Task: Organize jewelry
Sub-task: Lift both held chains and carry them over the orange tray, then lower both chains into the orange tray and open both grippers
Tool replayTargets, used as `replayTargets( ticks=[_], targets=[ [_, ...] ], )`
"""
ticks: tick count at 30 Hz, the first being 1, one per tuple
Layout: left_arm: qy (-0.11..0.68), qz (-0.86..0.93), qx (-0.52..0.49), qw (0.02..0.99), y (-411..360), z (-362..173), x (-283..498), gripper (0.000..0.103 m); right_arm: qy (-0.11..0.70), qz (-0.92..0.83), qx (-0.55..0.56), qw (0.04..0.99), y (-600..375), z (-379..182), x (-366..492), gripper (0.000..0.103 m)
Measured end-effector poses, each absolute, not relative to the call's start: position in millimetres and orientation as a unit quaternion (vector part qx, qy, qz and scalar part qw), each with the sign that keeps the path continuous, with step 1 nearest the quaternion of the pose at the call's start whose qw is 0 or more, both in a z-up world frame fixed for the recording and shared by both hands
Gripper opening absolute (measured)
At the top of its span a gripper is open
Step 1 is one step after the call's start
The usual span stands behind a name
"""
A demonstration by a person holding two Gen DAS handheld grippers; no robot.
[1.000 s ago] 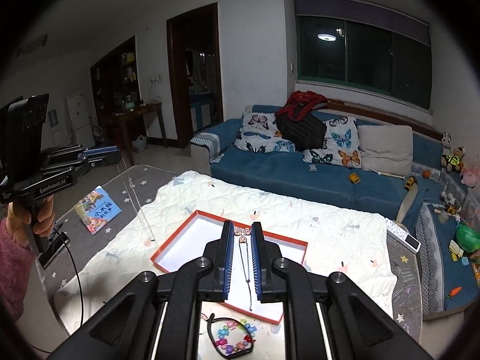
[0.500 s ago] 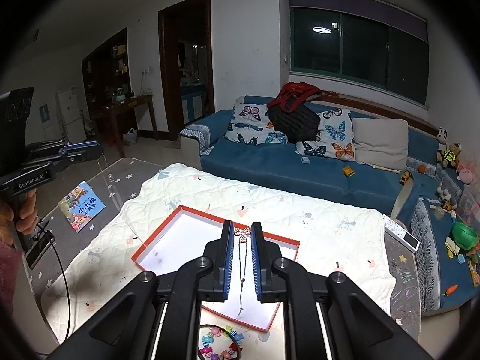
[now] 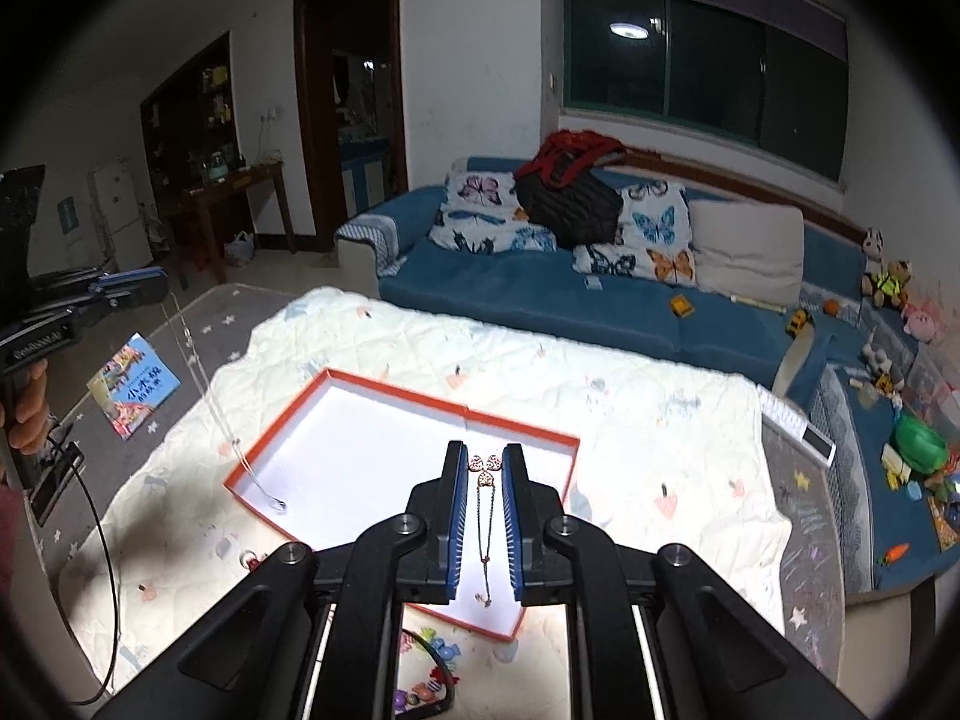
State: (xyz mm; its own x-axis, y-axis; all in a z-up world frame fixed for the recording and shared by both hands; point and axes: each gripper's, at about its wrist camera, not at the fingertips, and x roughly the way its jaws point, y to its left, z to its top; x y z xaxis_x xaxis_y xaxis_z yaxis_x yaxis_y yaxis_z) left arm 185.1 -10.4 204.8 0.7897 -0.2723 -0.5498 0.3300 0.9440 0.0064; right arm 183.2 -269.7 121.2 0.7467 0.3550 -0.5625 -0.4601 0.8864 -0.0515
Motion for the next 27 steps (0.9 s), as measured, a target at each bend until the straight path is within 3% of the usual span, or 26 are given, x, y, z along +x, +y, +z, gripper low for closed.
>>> replayTargets(
  ticks=[27],
  targets=[
    [0.446,-0.162,0.016,0.880,-1,28,223,0.007,0.386,0.206,-0.102,0.894,-259,27,207,0.014]
  ],
)
